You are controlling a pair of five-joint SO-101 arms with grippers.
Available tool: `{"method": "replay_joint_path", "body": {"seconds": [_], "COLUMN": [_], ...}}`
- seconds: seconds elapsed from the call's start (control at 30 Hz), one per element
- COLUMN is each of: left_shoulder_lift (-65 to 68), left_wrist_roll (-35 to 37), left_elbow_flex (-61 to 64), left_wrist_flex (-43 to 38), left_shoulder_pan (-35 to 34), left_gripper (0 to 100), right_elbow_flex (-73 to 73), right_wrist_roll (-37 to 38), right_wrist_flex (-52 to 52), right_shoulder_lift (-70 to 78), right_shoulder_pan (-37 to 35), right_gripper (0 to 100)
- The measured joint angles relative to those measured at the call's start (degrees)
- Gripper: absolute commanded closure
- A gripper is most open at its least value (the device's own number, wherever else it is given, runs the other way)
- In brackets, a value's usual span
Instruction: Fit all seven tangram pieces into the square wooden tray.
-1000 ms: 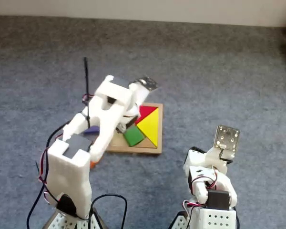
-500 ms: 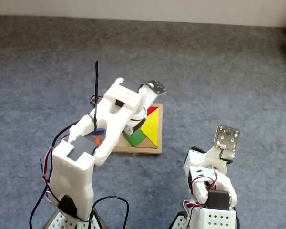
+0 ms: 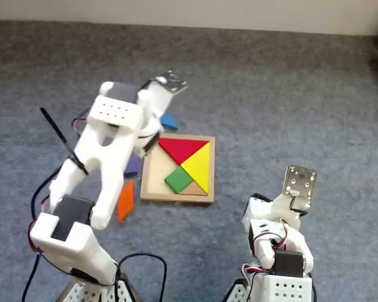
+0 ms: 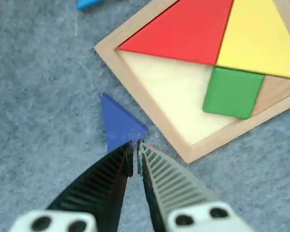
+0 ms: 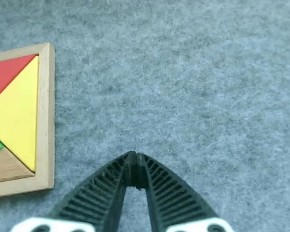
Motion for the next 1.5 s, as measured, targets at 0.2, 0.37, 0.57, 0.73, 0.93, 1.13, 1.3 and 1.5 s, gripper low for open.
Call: {"method": "replay_joint_path", "body": {"seconds": [0.2, 0.37, 0.57, 0.73, 0.93, 1.13, 1.3, 1.5], "left_shoulder_lift": [0.0, 0.0, 0.0, 0.1, 9.1, 23.2, 34.9, 46.1], "left_wrist_roll": [-1.7, -1.4, 11.8, 21.1, 27.3, 31.6, 32.2, 32.4], "left_elbow_flex": [3.9, 3.8, 2.1, 2.1, -4.0, -18.4, -32.0, -48.9], "left_wrist_flex": [0.0, -1.9, -12.8, -21.2, -23.7, -21.5, -16.1, -6.5], "left_shoulder_pan": [-3.6, -4.1, -4.1, -2.2, 1.5, 1.7, 1.7, 1.7], "left_gripper": [92, 73, 72, 72, 72, 72, 72, 73], "right_elbow_flex": [0.0, 0.0, 0.0, 0.0, 0.0, 0.0, 0.0, 0.0], "right_wrist_roll": [0.0, 0.0, 0.0, 0.0, 0.0, 0.0, 0.0, 0.0], "right_wrist_flex": [0.0, 0.0, 0.0, 0.0, 0.0, 0.0, 0.0, 0.0], "right_shoulder_lift": [0.0, 0.0, 0.0, 0.0, 0.0, 0.0, 0.0, 0.0], "right_shoulder_pan": [0.0, 0.0, 0.0, 0.0, 0.0, 0.0, 0.0, 0.0], "right_gripper": [99.3, 99.3, 99.3, 99.3, 99.3, 99.3, 99.3, 99.3]}}
